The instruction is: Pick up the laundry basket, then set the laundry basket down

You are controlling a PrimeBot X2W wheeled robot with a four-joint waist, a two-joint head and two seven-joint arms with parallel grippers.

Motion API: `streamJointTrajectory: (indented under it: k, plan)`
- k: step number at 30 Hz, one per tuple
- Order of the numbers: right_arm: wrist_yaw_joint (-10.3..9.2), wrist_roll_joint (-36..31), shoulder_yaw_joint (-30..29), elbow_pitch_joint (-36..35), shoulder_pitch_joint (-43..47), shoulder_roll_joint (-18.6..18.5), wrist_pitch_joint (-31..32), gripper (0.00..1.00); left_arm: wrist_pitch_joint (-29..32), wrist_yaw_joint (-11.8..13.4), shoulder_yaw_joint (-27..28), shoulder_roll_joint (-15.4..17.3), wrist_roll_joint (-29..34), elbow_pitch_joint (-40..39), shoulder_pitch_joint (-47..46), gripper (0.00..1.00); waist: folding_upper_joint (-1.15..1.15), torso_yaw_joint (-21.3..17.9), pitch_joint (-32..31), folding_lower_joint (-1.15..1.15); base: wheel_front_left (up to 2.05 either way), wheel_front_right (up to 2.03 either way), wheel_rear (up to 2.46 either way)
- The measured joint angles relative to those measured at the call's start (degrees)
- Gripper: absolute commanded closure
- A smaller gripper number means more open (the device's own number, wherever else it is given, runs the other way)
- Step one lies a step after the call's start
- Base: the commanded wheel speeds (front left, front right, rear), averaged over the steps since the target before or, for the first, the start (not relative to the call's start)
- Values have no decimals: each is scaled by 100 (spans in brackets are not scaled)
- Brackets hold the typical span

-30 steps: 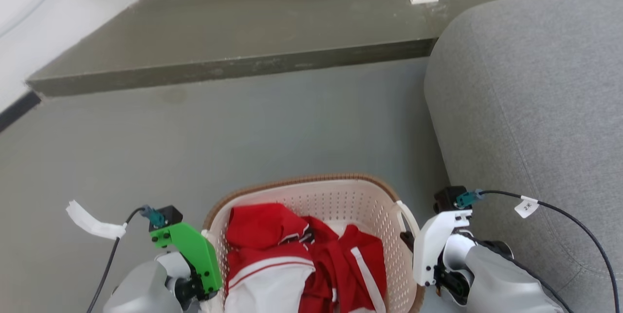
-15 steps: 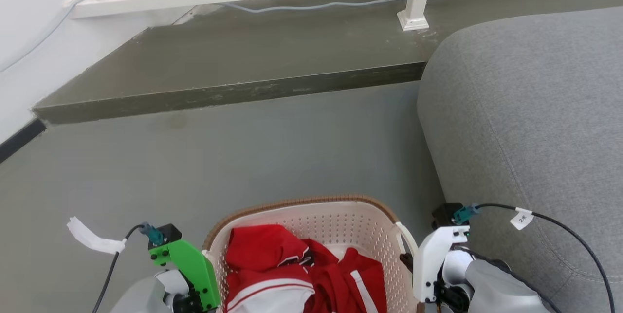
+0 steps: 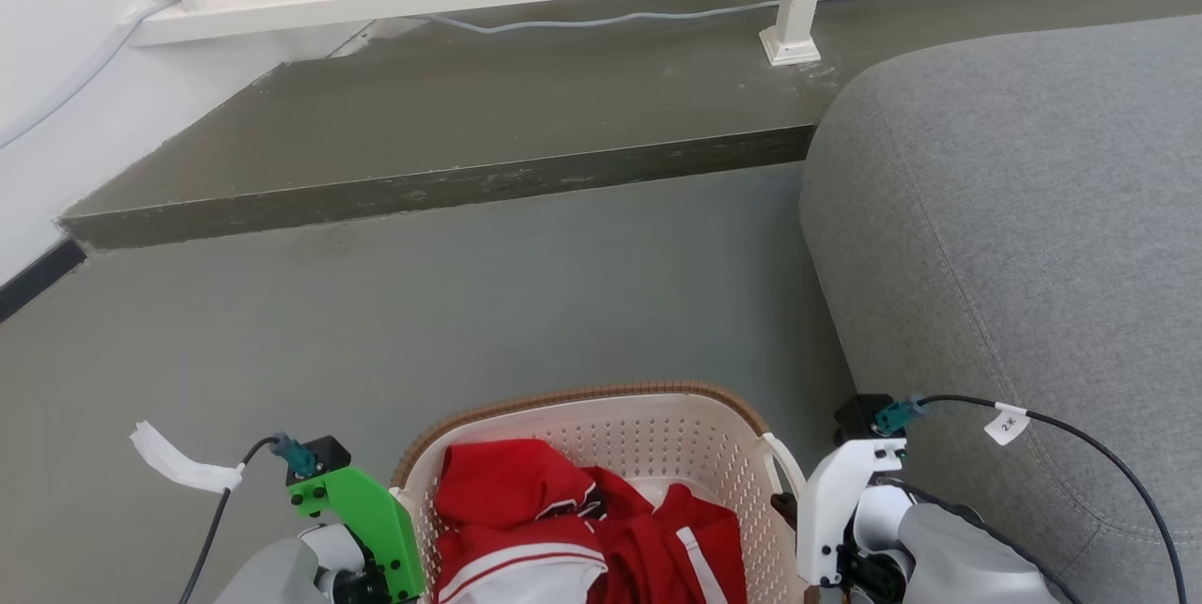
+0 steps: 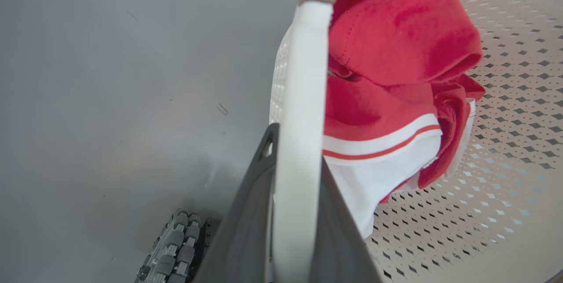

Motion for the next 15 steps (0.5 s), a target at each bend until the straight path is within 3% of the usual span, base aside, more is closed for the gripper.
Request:
streamJointTrajectory:
  k: [15]
  plan:
    - [0, 168, 77, 0, 0, 0, 1, 100, -2, 0, -14, 12, 0, 1, 9, 100, 0, 9, 4, 0, 0, 0, 0]
